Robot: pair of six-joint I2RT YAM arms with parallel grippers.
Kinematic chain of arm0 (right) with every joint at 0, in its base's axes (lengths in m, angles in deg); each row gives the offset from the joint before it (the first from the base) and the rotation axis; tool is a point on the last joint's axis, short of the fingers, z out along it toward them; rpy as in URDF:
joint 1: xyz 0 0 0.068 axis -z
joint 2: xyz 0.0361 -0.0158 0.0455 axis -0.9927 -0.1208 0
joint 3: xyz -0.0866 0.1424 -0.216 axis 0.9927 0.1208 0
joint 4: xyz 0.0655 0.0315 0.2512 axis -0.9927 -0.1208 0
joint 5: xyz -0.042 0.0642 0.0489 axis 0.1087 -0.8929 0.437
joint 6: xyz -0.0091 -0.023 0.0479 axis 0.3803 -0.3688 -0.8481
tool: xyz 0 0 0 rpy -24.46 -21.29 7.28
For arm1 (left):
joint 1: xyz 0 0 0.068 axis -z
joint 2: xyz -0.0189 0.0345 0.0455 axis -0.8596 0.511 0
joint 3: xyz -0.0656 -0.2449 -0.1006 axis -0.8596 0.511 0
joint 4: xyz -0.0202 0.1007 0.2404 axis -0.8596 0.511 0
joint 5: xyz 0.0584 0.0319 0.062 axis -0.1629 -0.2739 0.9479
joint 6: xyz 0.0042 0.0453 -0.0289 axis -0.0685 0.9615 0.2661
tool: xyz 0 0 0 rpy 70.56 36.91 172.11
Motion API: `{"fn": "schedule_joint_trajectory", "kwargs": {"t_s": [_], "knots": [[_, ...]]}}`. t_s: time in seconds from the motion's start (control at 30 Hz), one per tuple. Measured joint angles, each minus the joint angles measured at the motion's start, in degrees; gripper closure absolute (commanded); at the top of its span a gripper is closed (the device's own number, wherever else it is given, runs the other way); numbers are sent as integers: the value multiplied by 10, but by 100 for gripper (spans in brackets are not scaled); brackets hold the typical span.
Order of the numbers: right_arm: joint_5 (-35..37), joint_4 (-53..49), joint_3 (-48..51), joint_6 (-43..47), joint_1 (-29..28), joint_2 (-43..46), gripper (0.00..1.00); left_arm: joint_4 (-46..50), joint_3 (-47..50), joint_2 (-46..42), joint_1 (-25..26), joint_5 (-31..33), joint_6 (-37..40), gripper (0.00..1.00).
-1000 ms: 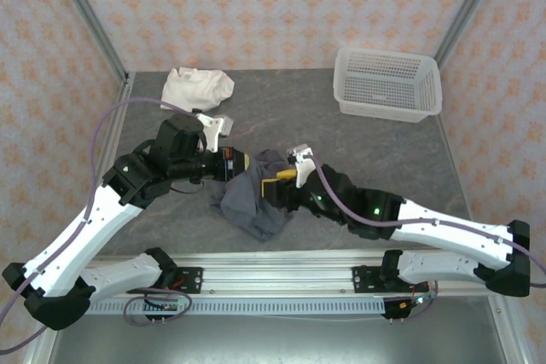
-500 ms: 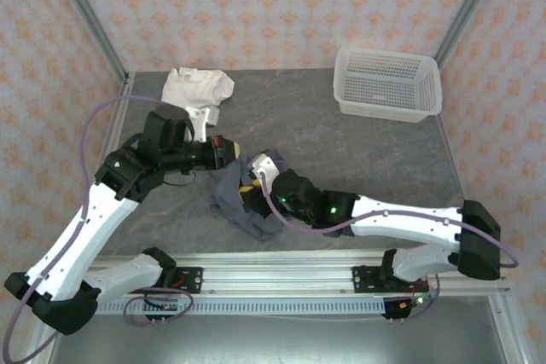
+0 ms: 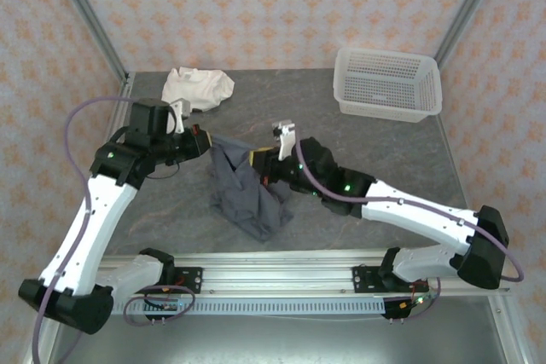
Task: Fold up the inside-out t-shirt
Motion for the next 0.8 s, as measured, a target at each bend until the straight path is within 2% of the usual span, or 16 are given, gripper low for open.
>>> {"fn": "schedule_joint_trajectory", "kwargs": {"t_s": [0.03, 0.1, 0.17, 0.3, 0.4, 0.57, 0.67, 0.8], "knots": [[-19, -3, -21, -20, 14, -9, 100, -8, 7, 19, -4, -1, 8, 67], [-36, -13, -61, -52, 35, -31, 100, -19, 12, 56, -14, 7, 16, 58], [-45, -28, -100, -80, 53, -55, 100, -24, 11, 82, -26, 20, 28, 52], [-41, -79, -166, -137, 79, -112, 100, -22, 0, 58, -31, 37, 54, 51], [-41, -106, -179, -172, 93, -147, 100, -34, 10, -24, -25, 24, 78, 51], [-43, -143, -184, -214, 106, -185, 100, -70, 89, -162, 33, -31, 98, 49], [-48, -156, -197, -232, 107, -195, 100, -85, 124, -142, 59, -54, 94, 50], [-61, -156, -210, -249, 107, -195, 100, -99, 130, -56, 132, -37, 99, 44]]}}
